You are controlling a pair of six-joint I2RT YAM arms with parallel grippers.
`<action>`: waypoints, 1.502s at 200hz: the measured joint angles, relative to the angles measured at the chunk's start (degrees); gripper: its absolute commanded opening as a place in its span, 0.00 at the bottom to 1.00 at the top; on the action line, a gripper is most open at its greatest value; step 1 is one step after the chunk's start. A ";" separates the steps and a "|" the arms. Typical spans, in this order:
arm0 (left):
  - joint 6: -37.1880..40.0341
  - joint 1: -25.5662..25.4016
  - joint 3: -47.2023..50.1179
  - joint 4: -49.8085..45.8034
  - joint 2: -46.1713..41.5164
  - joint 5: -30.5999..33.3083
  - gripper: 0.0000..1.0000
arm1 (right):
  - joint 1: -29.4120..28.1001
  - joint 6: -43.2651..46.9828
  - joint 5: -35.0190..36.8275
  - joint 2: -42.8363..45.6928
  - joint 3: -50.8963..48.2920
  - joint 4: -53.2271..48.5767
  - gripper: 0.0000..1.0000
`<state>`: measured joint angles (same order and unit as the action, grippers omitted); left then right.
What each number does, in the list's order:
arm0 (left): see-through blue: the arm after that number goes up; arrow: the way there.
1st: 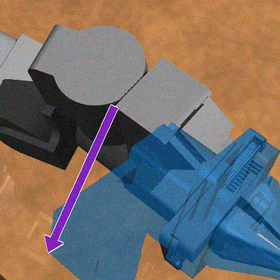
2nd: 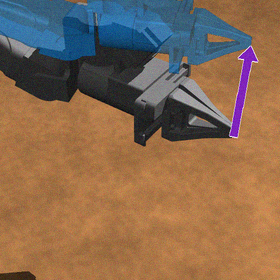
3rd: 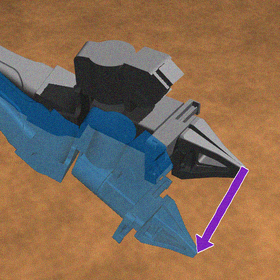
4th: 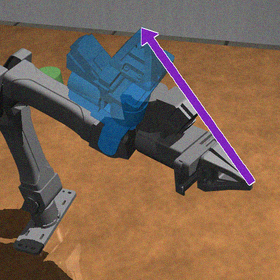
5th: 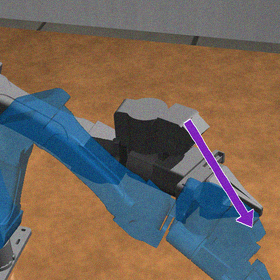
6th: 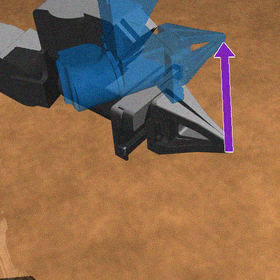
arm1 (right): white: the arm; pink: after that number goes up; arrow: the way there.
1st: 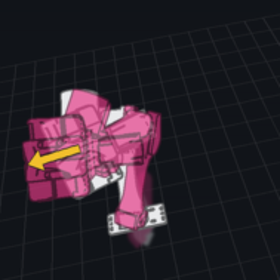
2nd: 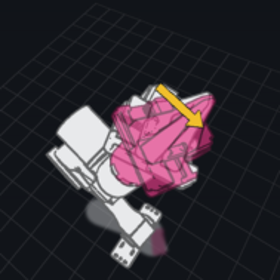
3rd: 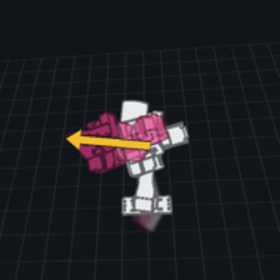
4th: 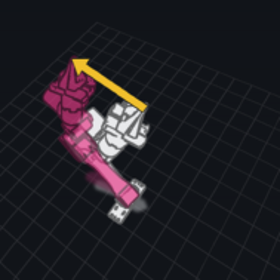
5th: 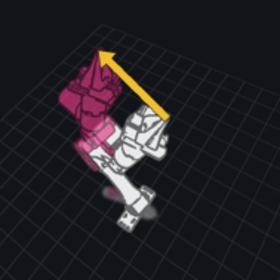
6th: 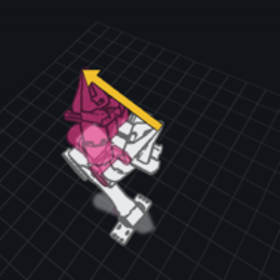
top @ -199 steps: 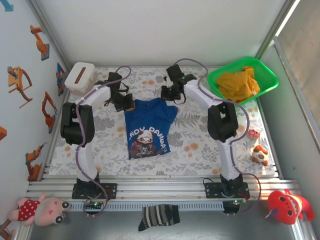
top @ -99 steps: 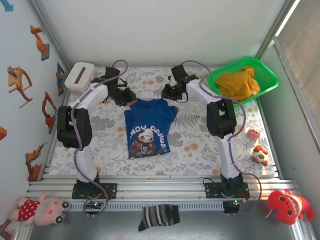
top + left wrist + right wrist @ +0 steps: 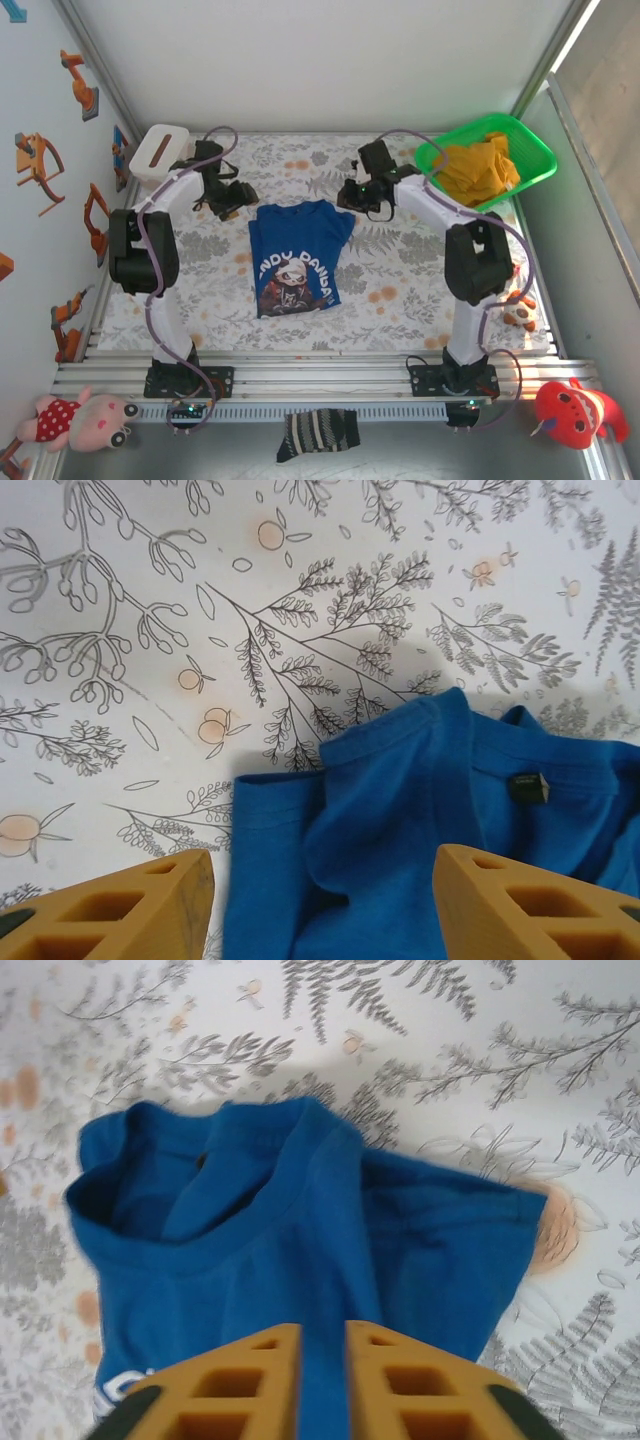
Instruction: Fold the inside-out t-shirt
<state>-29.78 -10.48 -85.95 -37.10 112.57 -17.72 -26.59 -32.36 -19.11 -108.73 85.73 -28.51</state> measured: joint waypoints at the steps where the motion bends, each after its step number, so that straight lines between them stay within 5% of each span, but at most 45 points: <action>1: 0.00 0.00 0.00 0.04 0.15 -0.02 0.57 | -0.20 -0.09 0.02 0.39 -0.42 0.22 0.08; 83: 0.00 -0.76 -1.55 2.49 6.91 -0.35 0.52 | -16.85 -9.07 -1.90 2.60 -13.25 8.57 0.00; 195: -0.09 -1.92 -3.56 4.96 7.67 -1.57 0.46 | -18.51 -19.82 -1.60 -1.20 -17.11 13.46 0.00; 232: 0.04 -2.99 -4.09 5.66 10.27 -1.81 0.24 | -18.51 -22.43 -1.01 -1.20 -17.29 13.73 0.00; 247: 0.09 -3.13 -4.17 5.73 11.13 -1.84 0.00 | -18.51 -23.41 -0.81 -1.20 -17.49 13.92 0.00; 300: -0.24 -2.03 -2.97 6.80 9.20 -1.84 0.00 | -18.49 -26.43 0.57 -1.20 -19.23 15.19 0.00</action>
<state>-30.02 -12.51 -88.92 -30.30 121.78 -19.55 -45.08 -58.78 -18.55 -109.93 66.50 -13.32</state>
